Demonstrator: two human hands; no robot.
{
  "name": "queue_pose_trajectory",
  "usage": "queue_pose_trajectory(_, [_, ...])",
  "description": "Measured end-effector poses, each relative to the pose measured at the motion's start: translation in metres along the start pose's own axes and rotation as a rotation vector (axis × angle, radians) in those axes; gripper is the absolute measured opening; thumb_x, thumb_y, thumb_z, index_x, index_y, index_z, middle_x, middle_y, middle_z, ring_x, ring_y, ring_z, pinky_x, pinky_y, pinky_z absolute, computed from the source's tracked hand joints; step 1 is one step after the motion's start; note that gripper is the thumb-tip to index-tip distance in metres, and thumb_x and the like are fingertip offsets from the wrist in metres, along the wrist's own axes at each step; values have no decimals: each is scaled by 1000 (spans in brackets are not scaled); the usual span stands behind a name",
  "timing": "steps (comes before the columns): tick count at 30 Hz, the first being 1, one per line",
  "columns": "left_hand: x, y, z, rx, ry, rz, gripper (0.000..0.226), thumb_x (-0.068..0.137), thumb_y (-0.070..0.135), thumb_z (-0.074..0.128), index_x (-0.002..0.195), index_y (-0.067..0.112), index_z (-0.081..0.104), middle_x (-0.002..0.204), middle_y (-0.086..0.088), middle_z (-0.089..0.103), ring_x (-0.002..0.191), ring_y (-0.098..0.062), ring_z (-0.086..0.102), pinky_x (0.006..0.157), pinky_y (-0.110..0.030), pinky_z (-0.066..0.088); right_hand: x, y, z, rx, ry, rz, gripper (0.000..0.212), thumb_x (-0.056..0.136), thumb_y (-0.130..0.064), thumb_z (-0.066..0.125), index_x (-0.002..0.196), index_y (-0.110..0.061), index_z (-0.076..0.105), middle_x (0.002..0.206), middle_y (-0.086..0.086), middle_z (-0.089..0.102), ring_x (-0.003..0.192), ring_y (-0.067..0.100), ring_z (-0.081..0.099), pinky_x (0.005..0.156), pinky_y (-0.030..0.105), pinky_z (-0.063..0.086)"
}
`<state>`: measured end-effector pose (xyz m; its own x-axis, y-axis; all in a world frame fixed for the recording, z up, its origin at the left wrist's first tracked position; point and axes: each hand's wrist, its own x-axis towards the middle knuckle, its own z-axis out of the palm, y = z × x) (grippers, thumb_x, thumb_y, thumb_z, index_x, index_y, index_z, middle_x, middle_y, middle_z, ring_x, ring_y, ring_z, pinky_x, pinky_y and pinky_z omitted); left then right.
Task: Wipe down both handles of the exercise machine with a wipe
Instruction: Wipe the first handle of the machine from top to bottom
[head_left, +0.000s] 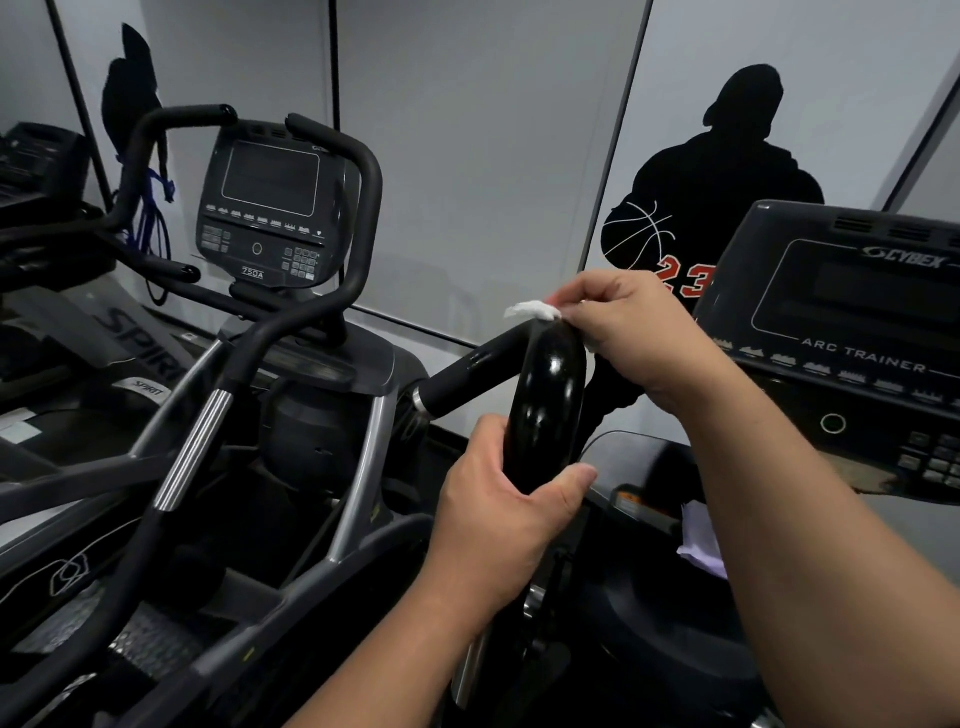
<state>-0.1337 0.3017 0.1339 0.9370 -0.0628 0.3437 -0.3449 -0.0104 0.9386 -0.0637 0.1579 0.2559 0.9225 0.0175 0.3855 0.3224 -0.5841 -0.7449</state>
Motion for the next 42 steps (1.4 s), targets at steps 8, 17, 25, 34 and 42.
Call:
queue_pose_trajectory(8, [2, -3, 3, -21, 3, 22, 35, 69, 50, 79, 91, 31, 59, 78, 13, 65, 70, -1, 62, 65, -19, 55, -7, 15, 3, 142, 136, 68, 31, 88, 0, 53, 86, -18, 79, 70, 13, 65, 61, 14, 49, 57, 27, 40])
queue_pose_trajectory(17, [5, -6, 6, -4, 42, 47, 37, 65, 55, 76, 92, 35, 59, 86, 3, 68, 78, -15, 66, 69, -28, 59, -14, 25, 18, 629, 261, 129, 23, 89, 11, 55, 83, -8, 66, 71, 4, 65, 62, 15, 58, 55, 27, 49])
queue_pose_trajectory(25, [4, -2, 7, -12, 63, 41, 41, 65, 54, 75, 94, 30, 60, 90, -3, 70, 85, -22, 69, 79, -47, 60, -12, 22, 28, 901, 307, 213, 25, 87, 13, 47, 80, -8, 59, 69, 8, 60, 56, 17, 52, 52, 32, 40])
queue_pose_trajectory(34, [5, -4, 8, -2, 70, 50, 38, 63, 57, 74, 90, 34, 58, 86, -2, 66, 76, -15, 65, 69, -27, 57, -18, 33, 41, 817, 351, 219, 23, 86, 12, 50, 82, -10, 55, 66, 5, 51, 55, 13, 45, 54, 31, 39])
queue_pose_trajectory(42, [5, -5, 8, 1, 63, 59, 40, 62, 57, 73, 88, 32, 57, 84, 1, 64, 71, -5, 60, 67, -22, 54, -18, 42, 46, 867, 308, 243, 21, 87, 13, 52, 90, -8, 56, 64, 5, 53, 57, 14, 45, 58, 32, 37])
